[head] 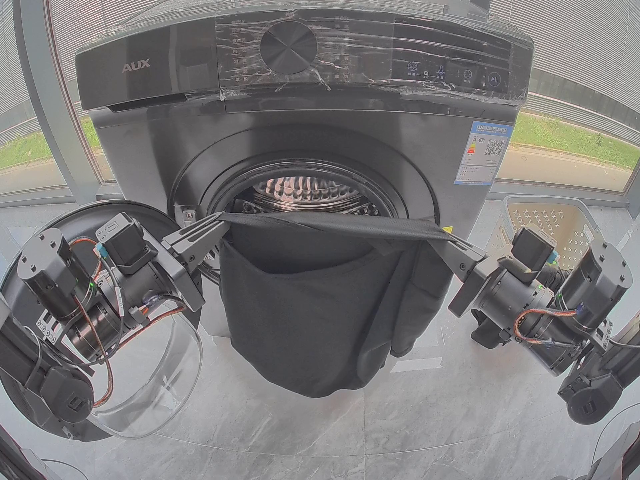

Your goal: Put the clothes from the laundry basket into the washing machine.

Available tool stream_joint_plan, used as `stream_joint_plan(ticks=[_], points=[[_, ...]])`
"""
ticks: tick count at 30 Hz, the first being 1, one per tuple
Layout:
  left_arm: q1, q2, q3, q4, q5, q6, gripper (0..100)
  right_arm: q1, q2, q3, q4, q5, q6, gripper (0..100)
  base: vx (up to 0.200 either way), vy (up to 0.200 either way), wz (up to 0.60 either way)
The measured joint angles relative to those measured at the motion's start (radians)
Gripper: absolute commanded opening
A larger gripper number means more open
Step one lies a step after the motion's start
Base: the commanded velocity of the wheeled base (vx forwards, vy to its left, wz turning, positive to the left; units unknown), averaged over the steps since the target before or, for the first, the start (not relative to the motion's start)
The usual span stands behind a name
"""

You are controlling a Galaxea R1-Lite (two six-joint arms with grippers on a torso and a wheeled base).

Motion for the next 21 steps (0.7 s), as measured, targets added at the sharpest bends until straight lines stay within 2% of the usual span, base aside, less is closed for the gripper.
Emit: stream_joint_plan(ticks=[21], points=[[-0.004,-0.009,-0.001,0.0,-0.003,0.0,0,0.009,0.0,-0.018,0.0,0.001,-0.001,0,0.0,0.0,0.0]])
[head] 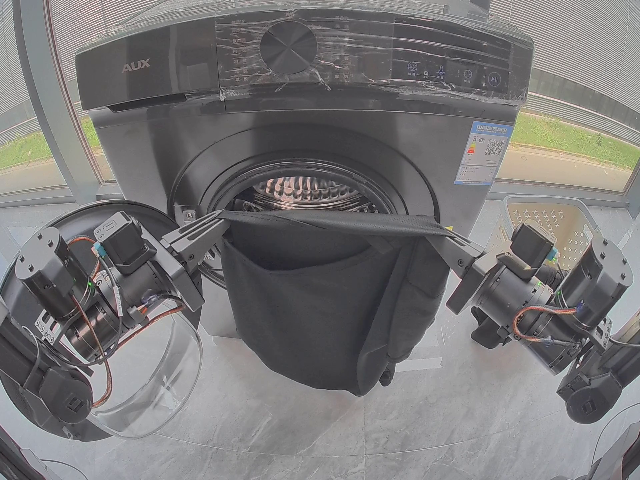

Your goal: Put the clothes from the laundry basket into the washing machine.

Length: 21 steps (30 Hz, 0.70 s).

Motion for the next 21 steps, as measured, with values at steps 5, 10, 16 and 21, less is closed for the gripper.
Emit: stream_joint_plan(ticks=[5,10,16,21], points=[[-0.003,0.0,0.011,0.0,-0.005,0.001,0,0.001,0.0,0.003,0.0,0.0,0.0,0,0.0,0.0,0.0],[-0.003,0.013,0.038,0.0,-0.01,0.007,0,0.002,0.0,0.008,0.0,0.0,0.0,0,0.0,0.0,0.0],[-0.003,0.041,0.073,0.0,-0.01,0.018,100,0.001,0.003,0.015,0.0,0.001,0.0,0,0.0,0.0,0.0],[-0.014,0.053,0.098,0.0,-0.018,0.013,100,0.007,0.007,0.02,0.001,0.001,0.0,0,0.0,0.0,0.0]])
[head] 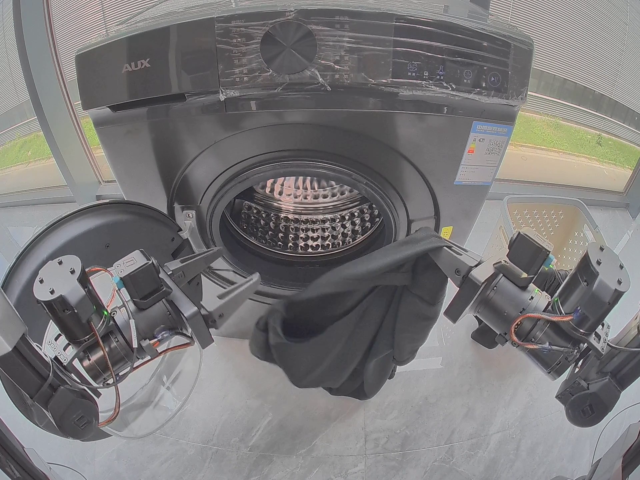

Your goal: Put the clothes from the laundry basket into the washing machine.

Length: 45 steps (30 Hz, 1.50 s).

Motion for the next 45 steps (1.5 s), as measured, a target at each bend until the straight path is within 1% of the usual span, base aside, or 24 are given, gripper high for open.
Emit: stream_joint_plan(ticks=[5,8,12,20,26,31,37,45], points=[[-0.04,0.017,0.051,0.0,-0.033,-0.007,100,0.027,0.008,-0.02,0.0,-0.002,-0.003,0,0.0,0.0,0.0],[-0.063,0.05,0.069,0.0,-0.044,-0.003,100,0.04,0.028,-0.047,-0.001,-0.002,-0.003,0,0.0,0.0,0.0],[-0.076,0.105,0.067,0.0,-0.048,0.001,100,0.066,0.055,-0.082,0.0,0.0,-0.003,0,0.0,0.0,0.0],[-0.083,0.221,0.022,0.0,-0.04,0.005,100,0.103,0.074,-0.107,0.0,0.009,-0.002,0,0.0,0.0,0.0],[-0.087,0.301,-0.034,0.0,-0.002,0.005,100,0.127,0.054,-0.11,0.005,0.019,-0.002,0,0.0,0.0,0.0],[-0.095,0.343,-0.058,0.0,0.006,0.004,100,0.138,0.034,-0.109,0.01,0.034,0.002,0,0.0,0.0,0.0],[-0.097,0.367,-0.069,0.0,0.017,0.004,100,0.149,0.024,-0.11,0.011,0.035,0.004,0,0.0,0.0,0.0],[-0.088,0.346,-0.066,0.0,0.008,0.004,100,0.138,0.021,-0.103,0.002,0.035,0.004,0,0.0,0.0,0.0]])
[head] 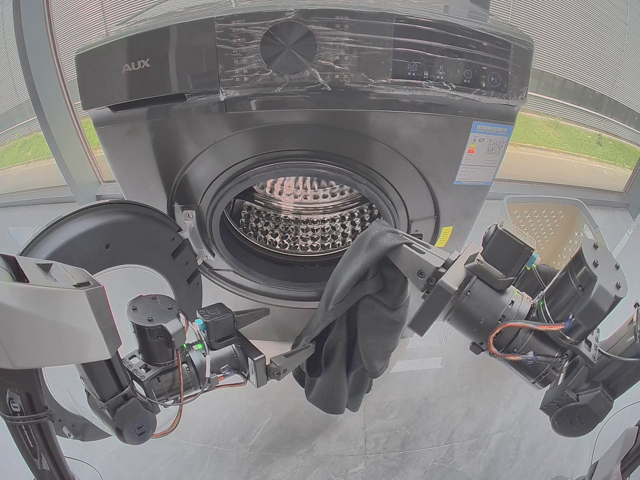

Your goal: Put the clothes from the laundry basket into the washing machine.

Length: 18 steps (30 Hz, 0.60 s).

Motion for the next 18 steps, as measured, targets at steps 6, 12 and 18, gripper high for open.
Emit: stream_joint_plan(ticks=[6,12,18], points=[[-0.001,-0.027,0.018,0.0,-0.005,0.0,100,-0.014,0.0,0.004,-0.001,0.001,0.0,0,0.0,0.0,0.0],[0.003,-0.029,0.001,0.0,0.0,-0.005,100,-0.011,-0.002,0.007,-0.001,0.001,0.0,0,0.0,0.0,0.0],[0.005,-0.003,-0.034,0.0,0.004,-0.007,100,0.0,-0.012,0.012,0.0,0.013,-0.001,0,0.0,0.0,0.0]])
